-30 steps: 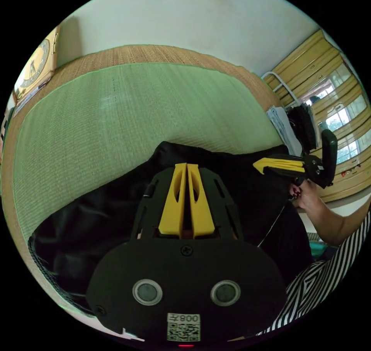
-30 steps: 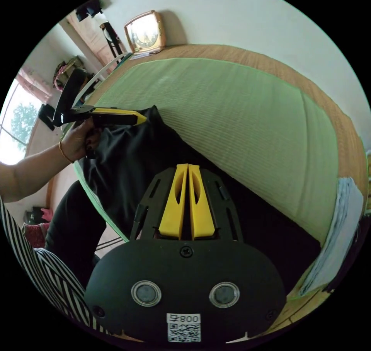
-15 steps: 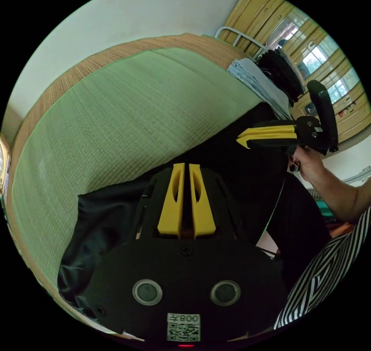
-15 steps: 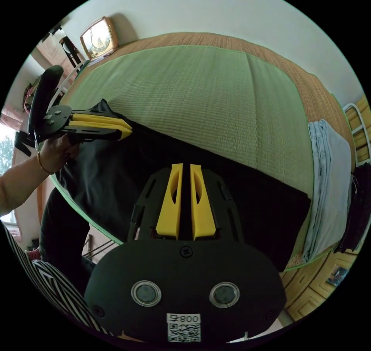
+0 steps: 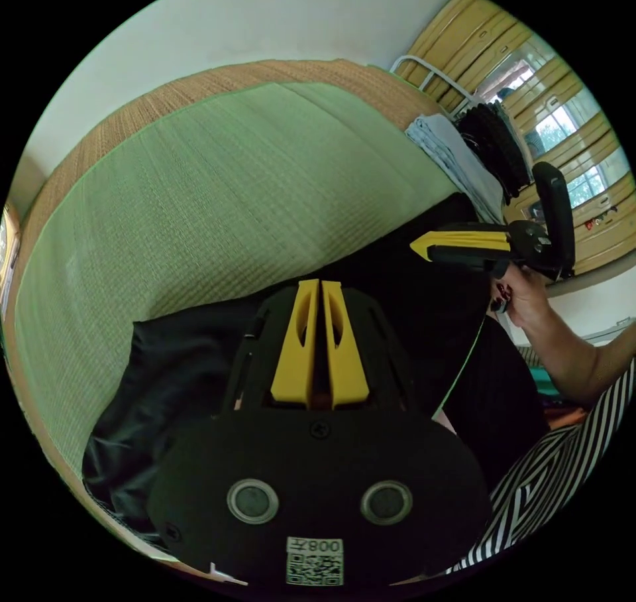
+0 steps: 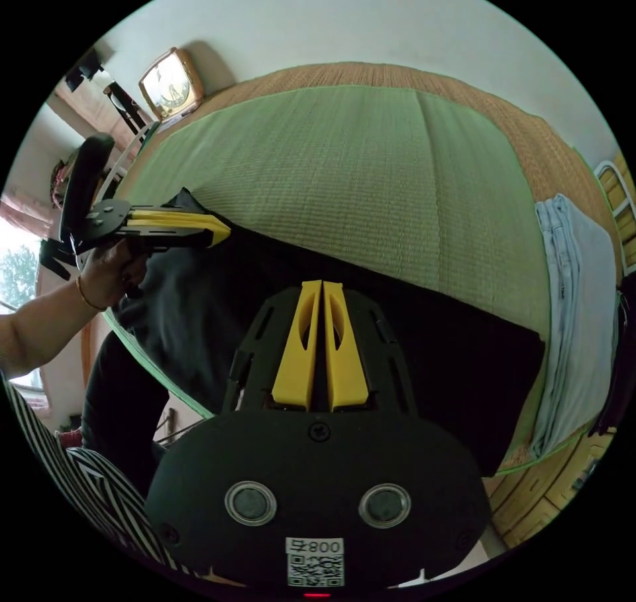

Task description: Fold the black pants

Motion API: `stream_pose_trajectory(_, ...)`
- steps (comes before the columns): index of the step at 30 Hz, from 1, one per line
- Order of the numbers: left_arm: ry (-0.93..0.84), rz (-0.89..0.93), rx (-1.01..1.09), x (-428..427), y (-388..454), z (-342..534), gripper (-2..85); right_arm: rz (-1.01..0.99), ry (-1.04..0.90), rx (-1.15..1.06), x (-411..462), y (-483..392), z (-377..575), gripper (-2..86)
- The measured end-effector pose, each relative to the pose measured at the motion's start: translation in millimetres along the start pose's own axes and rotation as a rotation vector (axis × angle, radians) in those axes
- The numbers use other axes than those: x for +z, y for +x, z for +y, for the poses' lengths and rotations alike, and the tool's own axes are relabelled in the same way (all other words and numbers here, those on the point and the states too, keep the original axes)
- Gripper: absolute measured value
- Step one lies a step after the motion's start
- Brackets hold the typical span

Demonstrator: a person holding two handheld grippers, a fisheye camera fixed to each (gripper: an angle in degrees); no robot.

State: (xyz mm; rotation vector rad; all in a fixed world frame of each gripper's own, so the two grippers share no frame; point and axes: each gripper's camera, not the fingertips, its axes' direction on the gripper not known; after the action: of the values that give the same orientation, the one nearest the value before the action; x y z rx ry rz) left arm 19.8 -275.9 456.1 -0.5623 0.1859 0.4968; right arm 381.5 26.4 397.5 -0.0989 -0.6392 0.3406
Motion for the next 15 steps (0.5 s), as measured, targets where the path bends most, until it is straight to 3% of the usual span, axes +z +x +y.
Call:
stream_pose_trajectory(6,0.054,0.052,0.018,-2.7,28.8,-25.9,1.5,0.014,0.06,0.084,-44.8,36.1,23.7,0.3)
stream_pose_trajectory(10,-0.045,-0.005,0.031,22.5,44.6,-44.5,1.5,0.016,0.038,0.16,-47.2,69.7,31.2,0.1)
stream_pose_trajectory(15,0.02,0.1,0.003,14.0,61.3,-64.6,2.2,0.03,0.097,0.198,-87.1,89.1,47.5,0.6)
